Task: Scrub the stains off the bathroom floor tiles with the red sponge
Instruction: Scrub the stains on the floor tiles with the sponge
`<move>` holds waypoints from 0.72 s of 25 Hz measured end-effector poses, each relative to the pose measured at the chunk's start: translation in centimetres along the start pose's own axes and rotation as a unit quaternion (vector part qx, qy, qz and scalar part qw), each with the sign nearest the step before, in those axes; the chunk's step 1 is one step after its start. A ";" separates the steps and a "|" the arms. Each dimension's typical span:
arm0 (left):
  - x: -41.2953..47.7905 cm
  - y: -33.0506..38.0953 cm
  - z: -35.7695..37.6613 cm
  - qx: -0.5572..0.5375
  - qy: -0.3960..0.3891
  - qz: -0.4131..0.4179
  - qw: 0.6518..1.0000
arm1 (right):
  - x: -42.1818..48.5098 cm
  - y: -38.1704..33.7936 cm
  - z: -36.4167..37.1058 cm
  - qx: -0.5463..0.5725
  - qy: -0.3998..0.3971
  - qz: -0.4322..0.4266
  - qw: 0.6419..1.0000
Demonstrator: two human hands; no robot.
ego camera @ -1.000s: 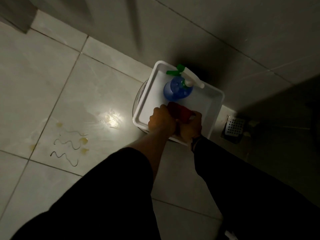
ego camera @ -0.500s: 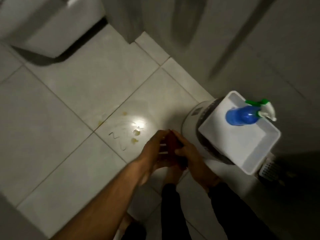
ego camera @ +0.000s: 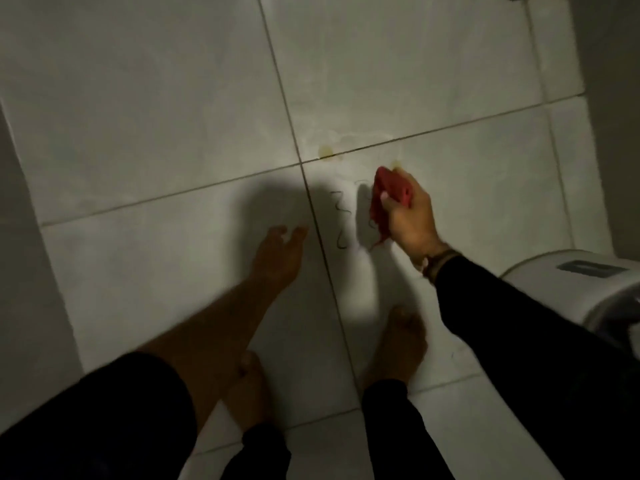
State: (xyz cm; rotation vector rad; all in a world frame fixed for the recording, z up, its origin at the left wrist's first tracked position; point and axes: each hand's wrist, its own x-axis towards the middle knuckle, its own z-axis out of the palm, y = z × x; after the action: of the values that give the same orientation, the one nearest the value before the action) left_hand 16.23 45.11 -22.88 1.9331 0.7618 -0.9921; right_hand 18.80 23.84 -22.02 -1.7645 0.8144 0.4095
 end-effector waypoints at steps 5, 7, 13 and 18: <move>14.1 -7.8 1.3 0.355 0.186 0.168 0.901 | 12.7 1.6 5.9 -0.350 0.013 -0.205 0.914; 16.8 -11.1 2.0 0.387 0.253 0.231 0.856 | 15.7 3.1 8.7 -0.426 -0.014 -0.229 0.875; 19.2 -13.4 2.3 0.364 0.341 0.299 0.814 | 13.5 7.6 15.8 -0.505 -0.022 -0.375 0.777; 18.7 -13.7 2.3 0.367 0.332 0.304 0.814 | 10.8 12.1 11.0 -0.514 -0.032 -0.348 0.784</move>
State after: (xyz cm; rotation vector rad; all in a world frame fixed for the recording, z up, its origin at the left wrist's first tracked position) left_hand 14.21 52.48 -44.89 2.9984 0.0107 -0.1578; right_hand 19.24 28.58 -41.00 -2.8628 -0.2802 0.4257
